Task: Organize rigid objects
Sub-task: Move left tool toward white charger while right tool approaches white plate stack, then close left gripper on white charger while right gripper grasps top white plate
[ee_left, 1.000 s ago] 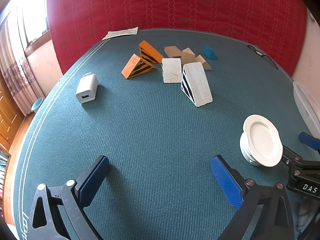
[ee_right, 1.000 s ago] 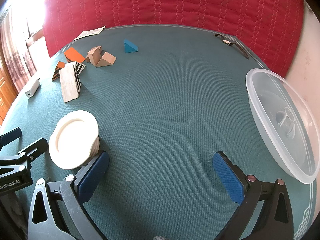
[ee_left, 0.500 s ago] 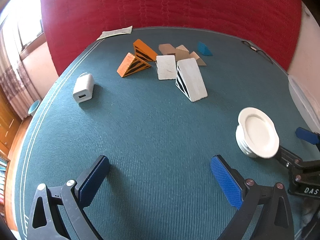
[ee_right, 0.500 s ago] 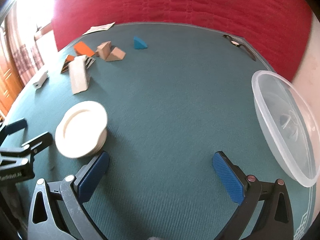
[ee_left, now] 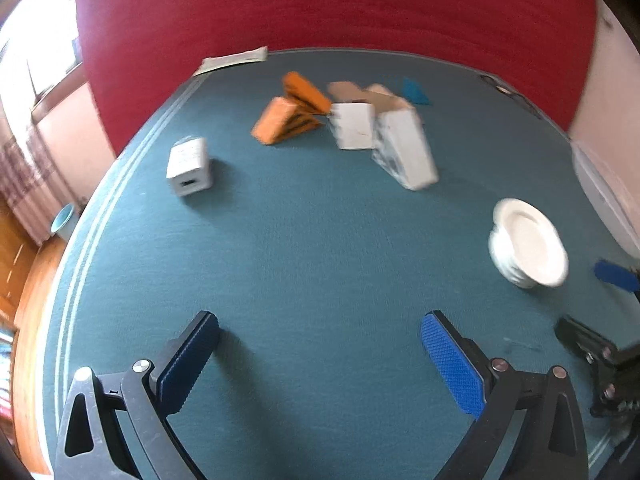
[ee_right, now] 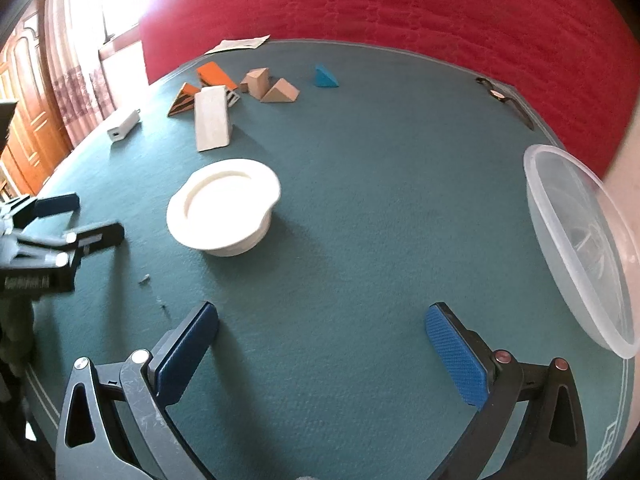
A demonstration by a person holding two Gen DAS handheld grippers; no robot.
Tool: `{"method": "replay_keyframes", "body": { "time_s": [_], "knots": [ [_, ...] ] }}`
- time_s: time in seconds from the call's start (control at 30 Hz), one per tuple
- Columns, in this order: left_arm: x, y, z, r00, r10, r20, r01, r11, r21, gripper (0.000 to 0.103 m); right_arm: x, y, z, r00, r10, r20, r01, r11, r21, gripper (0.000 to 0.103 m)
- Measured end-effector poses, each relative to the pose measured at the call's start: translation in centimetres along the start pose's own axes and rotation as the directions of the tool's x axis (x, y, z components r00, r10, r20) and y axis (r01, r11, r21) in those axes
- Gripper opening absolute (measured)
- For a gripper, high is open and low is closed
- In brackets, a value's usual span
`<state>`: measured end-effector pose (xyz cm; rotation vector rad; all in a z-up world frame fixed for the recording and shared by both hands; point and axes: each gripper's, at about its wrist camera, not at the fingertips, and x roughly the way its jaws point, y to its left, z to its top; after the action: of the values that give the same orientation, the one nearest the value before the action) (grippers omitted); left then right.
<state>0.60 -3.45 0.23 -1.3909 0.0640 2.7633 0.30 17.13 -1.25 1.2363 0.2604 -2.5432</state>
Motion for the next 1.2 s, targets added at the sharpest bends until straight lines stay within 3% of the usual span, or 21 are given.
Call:
{"method": "replay_keyframes", "body": {
  "time_s": [0.27, 0.5, 0.6, 0.83, 1.03, 1.2],
  "knots": [
    [0.9, 6.2, 1.9, 0.992, 0.123, -0.010, -0.123, 0.978, -0.167, 0.103, 0.2, 1.6, 0.1, 1.000, 0.020, -0.003, -0.020, 0.999, -0.028, 0.103],
    [1.5, 8.4, 4.7, 0.980, 0.197, 0.022, -0.188, 0.960, -0.207, 0.102, 0.5, 2.6, 0.7, 1.000, 0.025, -0.006, -0.026, 0.999, -0.038, 0.103],
    [2.1, 8.6, 6.0, 0.969, 0.244, 0.020, -0.236, 0.953, -0.191, 0.090, 0.6, 2.7, 0.8, 1.000, 0.026, -0.006, -0.026, 0.999, -0.039, 0.103],
    [3.3, 8.6, 7.7, 0.980, 0.198, -0.005, -0.194, 0.958, -0.212, 0.071, 0.6, 2.7, 0.8, 1.000, 0.027, -0.001, -0.027, 0.999, -0.037, 0.103],
    [3.6, 8.7, 7.5, 0.993, 0.112, -0.021, -0.114, 0.957, -0.265, 0.073, 0.6, 2.8, 0.7, 1.000, 0.026, 0.002, -0.026, 0.999, -0.036, 0.103],
    [3.2, 9.1, 8.2, 0.995, 0.101, -0.010, -0.099, 0.949, -0.300, 0.074, 0.6, 2.7, 0.6, 1.000, 0.026, 0.003, -0.026, 0.999, -0.036, 0.103]
  ]
}}
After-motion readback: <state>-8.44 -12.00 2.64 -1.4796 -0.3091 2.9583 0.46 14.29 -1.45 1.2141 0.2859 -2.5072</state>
